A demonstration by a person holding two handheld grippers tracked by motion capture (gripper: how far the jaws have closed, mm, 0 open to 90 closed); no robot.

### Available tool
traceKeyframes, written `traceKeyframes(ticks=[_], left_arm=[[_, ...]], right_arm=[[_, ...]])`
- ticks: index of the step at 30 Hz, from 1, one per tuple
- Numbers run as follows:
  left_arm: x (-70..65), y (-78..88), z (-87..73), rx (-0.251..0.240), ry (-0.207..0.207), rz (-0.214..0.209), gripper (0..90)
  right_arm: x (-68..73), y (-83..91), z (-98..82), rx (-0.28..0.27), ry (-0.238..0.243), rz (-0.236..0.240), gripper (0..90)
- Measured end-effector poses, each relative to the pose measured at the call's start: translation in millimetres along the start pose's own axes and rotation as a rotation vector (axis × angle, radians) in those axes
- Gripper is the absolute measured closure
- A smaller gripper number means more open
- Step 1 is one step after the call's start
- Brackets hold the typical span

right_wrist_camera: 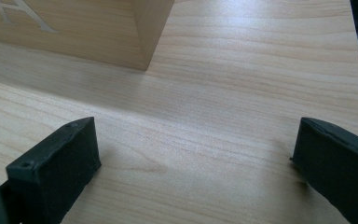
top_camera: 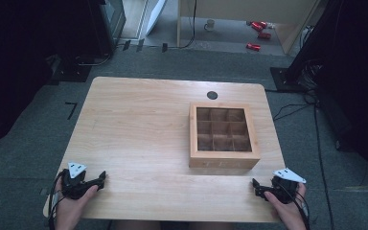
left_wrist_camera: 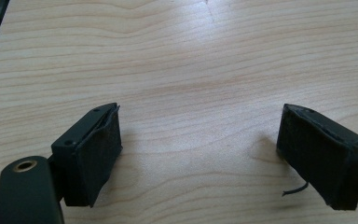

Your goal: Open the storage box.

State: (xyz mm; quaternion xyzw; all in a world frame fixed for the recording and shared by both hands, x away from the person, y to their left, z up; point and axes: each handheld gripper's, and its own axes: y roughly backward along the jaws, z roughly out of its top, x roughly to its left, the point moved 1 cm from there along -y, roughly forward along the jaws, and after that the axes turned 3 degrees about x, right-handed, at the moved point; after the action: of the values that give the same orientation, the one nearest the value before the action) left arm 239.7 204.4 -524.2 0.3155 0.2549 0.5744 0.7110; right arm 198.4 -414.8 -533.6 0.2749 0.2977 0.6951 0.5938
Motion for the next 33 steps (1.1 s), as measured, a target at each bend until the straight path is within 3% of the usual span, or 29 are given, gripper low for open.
traceKeyframes(ticks=[5, 12, 20, 33], left_arm=[[-1.9, -0.1, 3.7, -0.001, 0.045, -0.024, 15.8], [-26.4, -0.5, 15.9, -0.017, 0.005, -0.065, 15.8], [-65.5, -1.1, 30.5, -0.029, -0.071, -0.127, 15.8], [-118.4, -5.8, 47.6, -0.042, -0.148, -0.206, 15.8]], right_arm=[[0.0, 0.0, 0.0, 0.0, 0.0, 0.0, 0.1], [0.0, 0.0, 0.0, 0.0, 0.0, 0.0, 0.0], [0.0, 0.0, 0.0, 0.0, 0.0, 0.0, 0.0], [0.0, 0.0, 0.0, 0.0, 0.0, 0.0, 0.0]])
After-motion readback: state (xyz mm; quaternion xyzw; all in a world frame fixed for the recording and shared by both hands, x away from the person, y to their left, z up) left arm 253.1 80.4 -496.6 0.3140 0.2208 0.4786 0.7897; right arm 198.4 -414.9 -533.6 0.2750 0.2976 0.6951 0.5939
